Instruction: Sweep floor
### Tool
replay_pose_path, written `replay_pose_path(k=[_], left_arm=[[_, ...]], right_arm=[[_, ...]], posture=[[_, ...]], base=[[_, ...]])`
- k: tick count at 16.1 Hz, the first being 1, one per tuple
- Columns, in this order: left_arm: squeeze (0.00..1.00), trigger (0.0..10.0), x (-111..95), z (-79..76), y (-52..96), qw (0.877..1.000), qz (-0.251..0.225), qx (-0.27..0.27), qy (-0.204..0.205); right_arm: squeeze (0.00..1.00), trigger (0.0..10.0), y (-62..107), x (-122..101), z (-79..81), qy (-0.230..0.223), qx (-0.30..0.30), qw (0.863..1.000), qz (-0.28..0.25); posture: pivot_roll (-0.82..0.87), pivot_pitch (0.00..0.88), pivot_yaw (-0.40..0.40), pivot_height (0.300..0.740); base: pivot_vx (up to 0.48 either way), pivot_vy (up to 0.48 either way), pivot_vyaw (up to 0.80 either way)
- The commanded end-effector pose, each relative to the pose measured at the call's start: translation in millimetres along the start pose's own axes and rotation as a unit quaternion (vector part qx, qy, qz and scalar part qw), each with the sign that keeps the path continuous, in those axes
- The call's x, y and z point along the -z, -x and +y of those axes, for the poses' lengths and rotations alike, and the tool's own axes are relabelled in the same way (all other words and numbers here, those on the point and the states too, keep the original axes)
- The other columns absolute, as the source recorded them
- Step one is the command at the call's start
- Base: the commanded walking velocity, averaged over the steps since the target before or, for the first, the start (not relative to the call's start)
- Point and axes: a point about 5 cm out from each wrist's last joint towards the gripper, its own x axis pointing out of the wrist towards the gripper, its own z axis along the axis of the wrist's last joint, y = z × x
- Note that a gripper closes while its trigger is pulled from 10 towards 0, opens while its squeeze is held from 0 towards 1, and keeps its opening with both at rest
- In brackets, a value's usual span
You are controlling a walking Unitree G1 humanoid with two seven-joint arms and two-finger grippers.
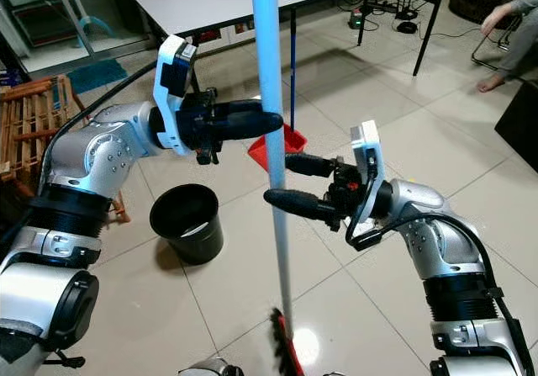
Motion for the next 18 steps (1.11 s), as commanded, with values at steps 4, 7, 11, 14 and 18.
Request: replay_pose_path(k=[4, 7, 11, 14, 18], left_arm=[[0.0, 10.0, -15, -9.3, -7.8, 0.998, -0.036, 0.059, 0.003], [0.0, 10.0, -7, -13.4, -12.9, 0.996, -0.022, 0.084, 0.024], [0.0, 10.0, -3, -17.6, -13.1, 0.995, -0.017, 0.095, 0.037], [0.0, 10.0, -1, -19.3, -14.8, 0.994, -0.013, 0.098, 0.044], [0.0, 10.0, 3, -18.8, -15.0, 0.994, -0.008, 0.096, 0.049]], right_arm=[[0.0, 10.0, -7.4, -2, 4.5, 0.003, -0.029, 1.0, 0.01], [0.0, 10.0, -11.2, -5, 6.6, 0.002, -0.05, 0.999, 0.02], [0.0, 10.0, -13.0, -15, 3.1, 0.003, -0.05, 0.999, 0.008], [0.0, 10.0, -14.3, -20, 0.7, 0.006, -0.046, 0.999, 0.003], [0.0, 10.0, -15.9, -21, -0.8, 0.006, -0.042, 0.999, 0.001]], posture=[[-0.08, 0.0, 0.095, 0.74], [-0.08, 0.0, 0.099, 0.74], [-0.08, 0.0, 0.097, 0.74], [-0.08, 0.0, 0.094, 0.74], [-0.08, 0.0, 0.093, 0.74]], base=[[0.0, 0.0, 0.0], [0.0, 0.0, 0.0], [0.0, 0.0, 0.0], [0.0, 0.0, 0.0], [0.0, 0.0, 0.0]])
